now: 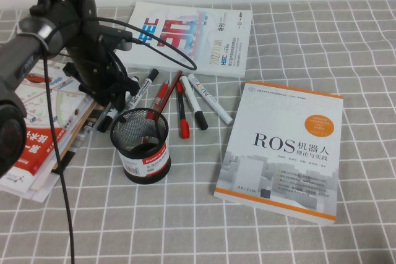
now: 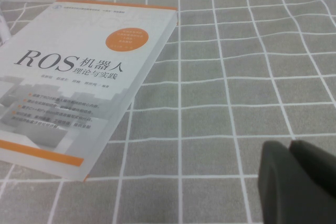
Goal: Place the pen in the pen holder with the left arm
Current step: Pick up the pen on the table
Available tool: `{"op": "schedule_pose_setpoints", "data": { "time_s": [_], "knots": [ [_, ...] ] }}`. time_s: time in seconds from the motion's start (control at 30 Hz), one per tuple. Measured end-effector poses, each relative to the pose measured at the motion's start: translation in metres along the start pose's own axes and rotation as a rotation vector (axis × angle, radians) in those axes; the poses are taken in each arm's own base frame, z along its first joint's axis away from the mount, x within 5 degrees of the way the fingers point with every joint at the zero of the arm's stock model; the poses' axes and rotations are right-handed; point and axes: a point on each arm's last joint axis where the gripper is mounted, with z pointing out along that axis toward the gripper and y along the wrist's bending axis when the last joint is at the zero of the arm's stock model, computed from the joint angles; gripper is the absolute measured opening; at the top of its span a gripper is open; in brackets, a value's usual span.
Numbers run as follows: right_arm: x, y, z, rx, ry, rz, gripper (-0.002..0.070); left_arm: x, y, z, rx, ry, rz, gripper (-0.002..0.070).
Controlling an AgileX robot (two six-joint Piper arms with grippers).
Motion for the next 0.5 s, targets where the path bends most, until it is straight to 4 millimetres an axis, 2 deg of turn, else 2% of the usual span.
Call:
{"op": "schedule_pose_setpoints", "data": {
  "time_s": [0.5],
  "knots": [
    [0.0000,0.0000,0.0000,0.000,0.000,0.000,-0.0015,-0.0009,0.0033,0.0001,-0.032,0.003,-0.012,0.0267]
  ]
}}
